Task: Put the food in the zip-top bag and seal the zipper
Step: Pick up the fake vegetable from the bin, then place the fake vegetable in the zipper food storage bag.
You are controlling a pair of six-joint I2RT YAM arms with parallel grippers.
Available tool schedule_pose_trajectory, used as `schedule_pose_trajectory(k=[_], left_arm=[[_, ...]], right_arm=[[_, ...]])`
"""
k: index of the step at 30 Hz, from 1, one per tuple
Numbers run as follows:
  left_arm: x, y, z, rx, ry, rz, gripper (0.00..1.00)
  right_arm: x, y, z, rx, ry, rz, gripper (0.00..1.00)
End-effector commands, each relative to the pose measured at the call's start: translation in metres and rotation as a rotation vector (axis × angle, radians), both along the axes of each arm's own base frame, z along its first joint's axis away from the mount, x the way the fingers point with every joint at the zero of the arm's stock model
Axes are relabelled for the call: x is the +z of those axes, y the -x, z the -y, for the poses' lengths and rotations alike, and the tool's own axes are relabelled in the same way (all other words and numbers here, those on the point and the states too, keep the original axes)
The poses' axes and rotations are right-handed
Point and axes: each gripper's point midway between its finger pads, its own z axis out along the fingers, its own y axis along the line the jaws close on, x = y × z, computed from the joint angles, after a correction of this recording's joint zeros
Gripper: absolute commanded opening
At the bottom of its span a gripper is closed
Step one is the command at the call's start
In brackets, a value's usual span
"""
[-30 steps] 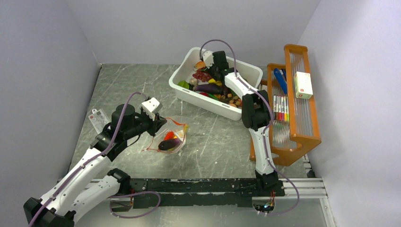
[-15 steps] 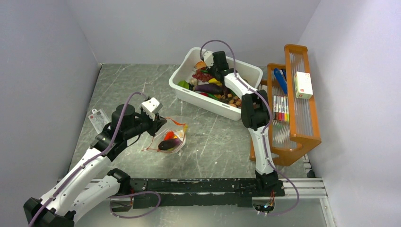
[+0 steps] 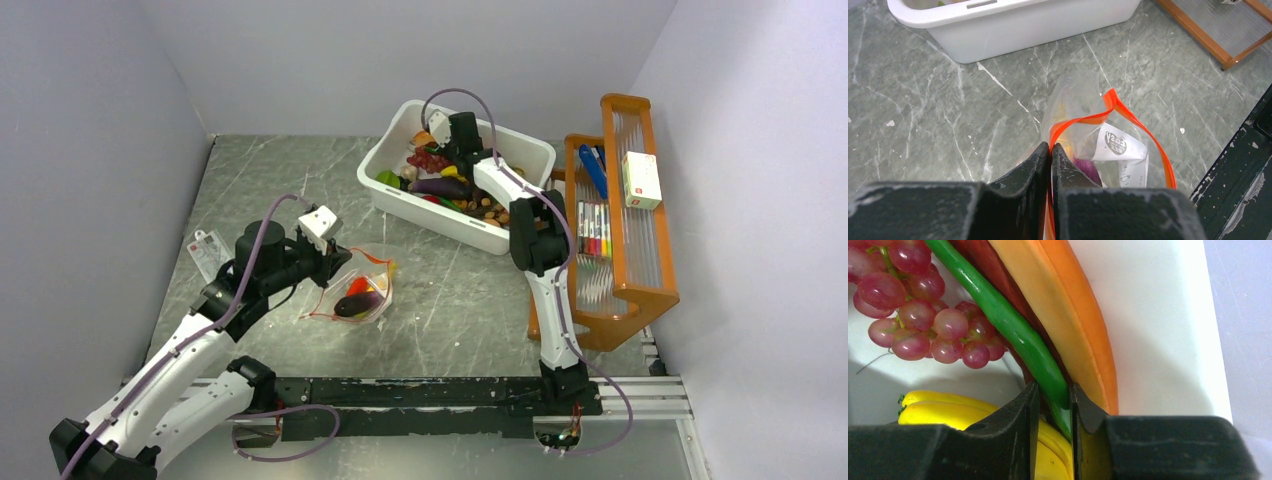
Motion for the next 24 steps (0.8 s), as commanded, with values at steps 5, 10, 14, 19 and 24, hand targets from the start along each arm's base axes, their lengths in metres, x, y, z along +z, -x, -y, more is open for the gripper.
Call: schedule_pose_trajectory(k=[5,10,14,19,24], left_arm=[[0.007,-0.008,-0.010,0.079,0.009,0.017,0.07],[-0.002,-0.016,-0.019,0.180,0.006,-0.052,0.07],[0.002,-0.017,-0.008,0.172,0.053,-0.123,0.07],[0.007,-0.021,0.002,0.213,0.173,-0.183,0.07],[0.019,-0.030,0.008,0.274,0.288,-0.230,0.07]], right_arm=[[0.076,0.019,-0.008,-0.006,-0.123,0.034,0.17],[0.120,0.047,-0.005,-0.012,-0.214,0.117,0.15],[0.141,0.071,0.001,-0.043,-0.284,0.120,0.14],[0.167,0.103,-0.012,0.032,-0.411,0.173,0.14],[0.197,0.124,-0.016,0.024,-0.542,0.190,0.14]])
